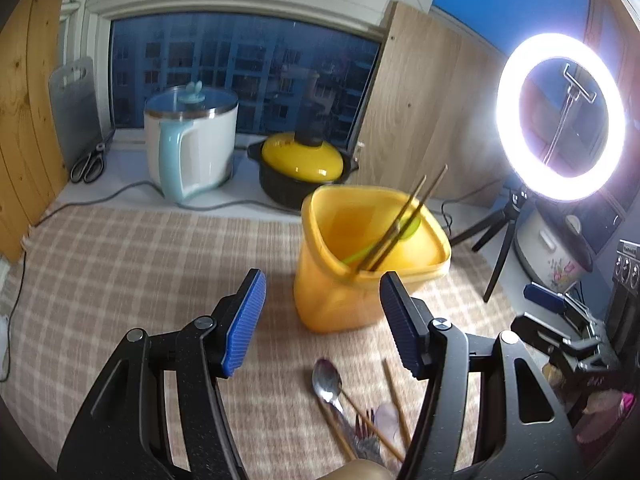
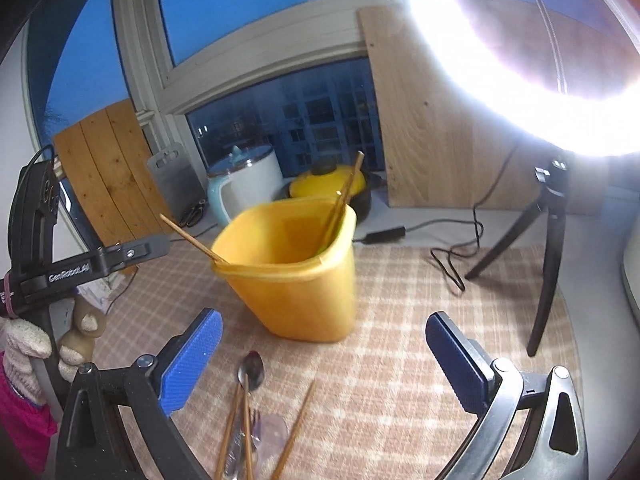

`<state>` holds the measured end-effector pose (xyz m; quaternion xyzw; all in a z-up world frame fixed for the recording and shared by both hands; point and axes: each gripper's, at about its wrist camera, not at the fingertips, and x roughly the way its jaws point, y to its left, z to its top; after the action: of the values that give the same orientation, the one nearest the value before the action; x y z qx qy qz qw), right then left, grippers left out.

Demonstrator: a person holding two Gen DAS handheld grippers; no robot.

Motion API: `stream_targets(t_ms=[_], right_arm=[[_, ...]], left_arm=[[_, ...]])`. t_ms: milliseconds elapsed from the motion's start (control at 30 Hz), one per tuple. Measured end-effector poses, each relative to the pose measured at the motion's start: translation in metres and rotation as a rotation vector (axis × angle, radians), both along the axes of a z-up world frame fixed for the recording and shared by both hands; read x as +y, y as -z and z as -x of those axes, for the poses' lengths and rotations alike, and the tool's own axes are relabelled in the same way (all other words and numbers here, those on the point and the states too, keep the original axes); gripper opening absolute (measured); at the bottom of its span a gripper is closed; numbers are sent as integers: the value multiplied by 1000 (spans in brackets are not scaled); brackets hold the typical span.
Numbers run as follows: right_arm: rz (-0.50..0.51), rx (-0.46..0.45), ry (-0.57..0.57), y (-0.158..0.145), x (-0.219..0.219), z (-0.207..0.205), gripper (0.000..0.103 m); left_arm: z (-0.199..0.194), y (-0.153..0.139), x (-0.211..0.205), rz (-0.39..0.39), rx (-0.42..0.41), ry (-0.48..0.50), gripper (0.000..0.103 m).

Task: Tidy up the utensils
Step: 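Lower the chopsticks into the bucket and open both tools, then move both open tools down to the remaining utensils, then close the right tool on a chopstick while the left tool grasps another chopstick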

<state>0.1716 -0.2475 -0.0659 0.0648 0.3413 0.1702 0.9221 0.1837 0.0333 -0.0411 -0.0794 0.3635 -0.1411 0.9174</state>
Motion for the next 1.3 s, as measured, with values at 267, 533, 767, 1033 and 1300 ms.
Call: stream_targets(t_ms=[267,533,767,1033,1300], right_arm=[[-12,86,-76,18,2,4,94],[-33,216,-173,46,15,11,74],[-35,311,-253,74,33,27,53],[-26,381,-340,93,56,37,32],[18,420,-380,105,78,34,26]], left_arm=[[15,34,8,5,101,14,61],[32,70,21,61,213,10,53],[38,88,23,88,267,19,42],[37,98,14,81,297,55,35],[37,112,1,65,351,84,28]])
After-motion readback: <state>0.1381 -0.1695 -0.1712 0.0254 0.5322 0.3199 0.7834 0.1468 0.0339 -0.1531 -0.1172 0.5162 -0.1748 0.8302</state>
